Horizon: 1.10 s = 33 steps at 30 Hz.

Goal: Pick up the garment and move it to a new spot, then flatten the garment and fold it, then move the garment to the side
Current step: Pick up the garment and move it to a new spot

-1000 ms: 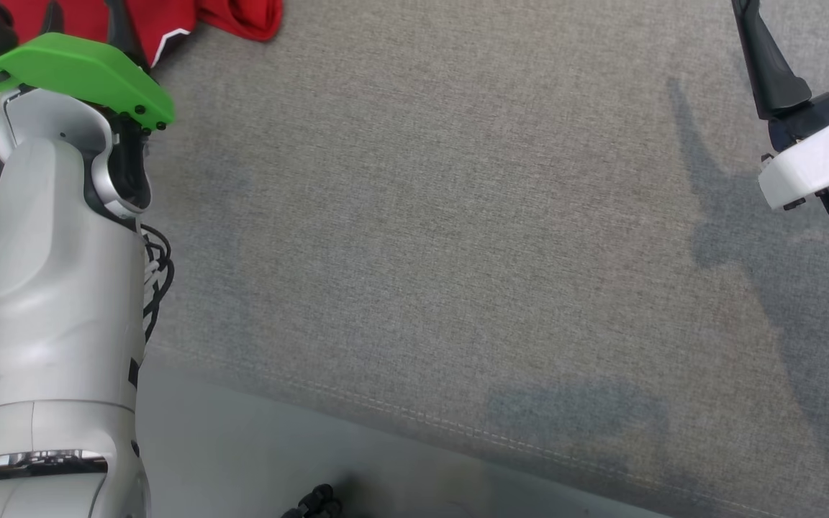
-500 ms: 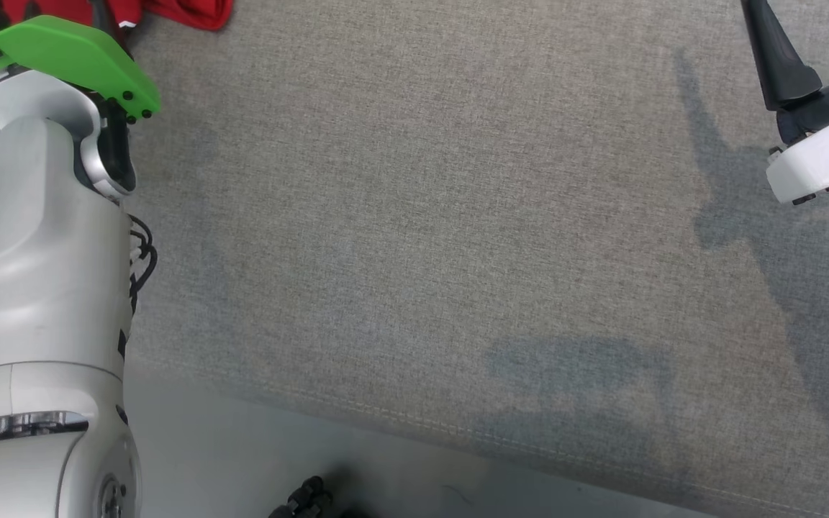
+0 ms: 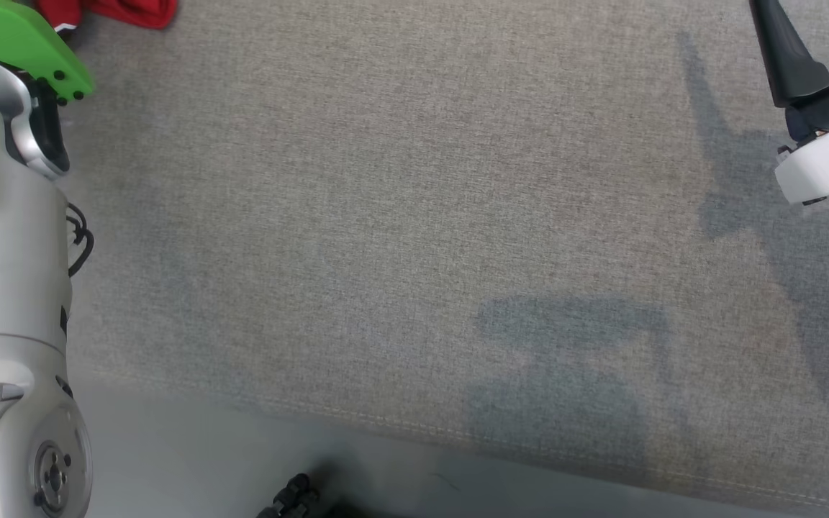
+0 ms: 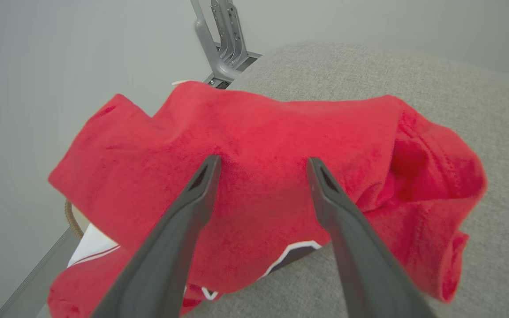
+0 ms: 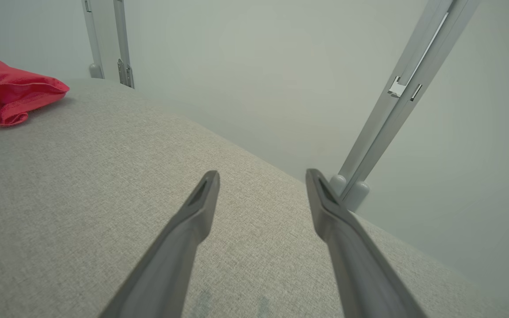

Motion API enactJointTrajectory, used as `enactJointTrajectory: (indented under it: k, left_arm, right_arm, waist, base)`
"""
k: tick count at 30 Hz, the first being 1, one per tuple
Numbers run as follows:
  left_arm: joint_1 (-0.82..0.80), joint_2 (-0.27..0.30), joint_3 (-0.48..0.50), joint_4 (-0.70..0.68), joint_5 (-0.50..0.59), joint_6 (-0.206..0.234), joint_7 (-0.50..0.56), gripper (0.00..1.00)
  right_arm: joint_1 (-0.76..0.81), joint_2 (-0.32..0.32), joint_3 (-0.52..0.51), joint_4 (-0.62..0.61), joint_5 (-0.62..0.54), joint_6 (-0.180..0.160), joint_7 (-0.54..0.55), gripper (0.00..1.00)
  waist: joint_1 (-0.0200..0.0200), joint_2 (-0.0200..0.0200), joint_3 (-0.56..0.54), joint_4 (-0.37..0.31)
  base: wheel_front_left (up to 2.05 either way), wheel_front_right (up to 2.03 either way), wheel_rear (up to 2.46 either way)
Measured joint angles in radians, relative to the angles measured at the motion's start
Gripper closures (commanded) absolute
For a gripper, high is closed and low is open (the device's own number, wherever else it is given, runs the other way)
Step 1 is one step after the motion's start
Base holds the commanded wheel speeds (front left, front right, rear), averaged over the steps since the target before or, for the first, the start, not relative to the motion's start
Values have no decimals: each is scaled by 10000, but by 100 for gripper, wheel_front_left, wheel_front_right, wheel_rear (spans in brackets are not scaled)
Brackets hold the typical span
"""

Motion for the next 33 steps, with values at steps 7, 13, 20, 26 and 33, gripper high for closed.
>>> enactJointTrajectory:
  k: [7,13,20,26,33]
  left_arm:
    - [-467,12,111,426,395,0,12,0]
    - [-720,71,428,825,523,0,58,0]
    - [-1027,54,734,1062,579,0,-2,36]
    - [-1098,-157,763,1319,648,0,-165,100]
    - [-1136,-362,763,1342,802,0,-633,100]
  right_arm:
    - [-2,-73,-42,-201,-65,-2,67,0]
    - [-3,-171,-136,-366,-75,-8,159,0]
    - [-3,-242,-276,-522,-98,-65,173,0]
    - [12,-244,-318,-477,-98,-96,155,0]
    - [70,-215,-364,-412,-96,-180,29,0]
  waist:
    - [0,0,271,-206]
    - [0,0,452,-331]
    - [0,0,601,-389]
    - [0,0,588,-383]
    - [0,0,427,-292]
  base:
    - [0,0,0]
    - [0,0,0]
    - [0,0,0]
    - [0,0,0]
    - [0,0,0]
